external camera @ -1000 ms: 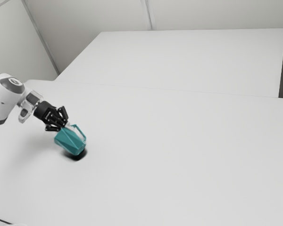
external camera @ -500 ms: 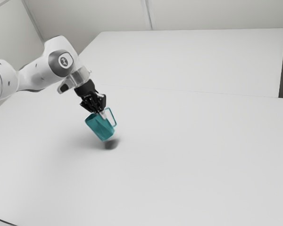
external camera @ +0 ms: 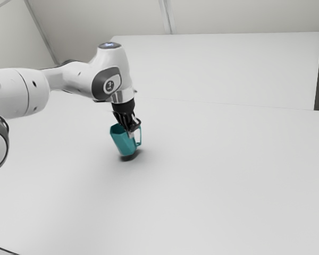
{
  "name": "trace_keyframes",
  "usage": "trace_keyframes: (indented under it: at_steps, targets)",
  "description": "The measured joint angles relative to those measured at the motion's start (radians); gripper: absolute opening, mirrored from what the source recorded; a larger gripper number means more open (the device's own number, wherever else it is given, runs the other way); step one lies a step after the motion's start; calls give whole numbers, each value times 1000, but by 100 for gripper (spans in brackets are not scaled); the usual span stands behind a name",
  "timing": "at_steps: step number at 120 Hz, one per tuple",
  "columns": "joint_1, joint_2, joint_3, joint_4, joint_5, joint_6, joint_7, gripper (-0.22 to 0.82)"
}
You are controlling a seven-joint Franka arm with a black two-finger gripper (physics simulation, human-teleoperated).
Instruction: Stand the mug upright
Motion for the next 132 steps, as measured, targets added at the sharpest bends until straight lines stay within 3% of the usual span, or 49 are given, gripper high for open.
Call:
trace_keyframes:
  at_steps: [70, 99, 113, 127, 132]
  targets:
    - [-36, 50, 12, -9, 141, 124, 0, -18]
    - [-35, 30, 15, -12, 147, 139, 0, 31]
    - [-31, -9, 14, -15, 132, 140, 0, 43]
    - [-15, -112, 24, -28, 98, 121, 0, 51]
    - [-40, -160, 73, -30, 72, 103, 0, 52]
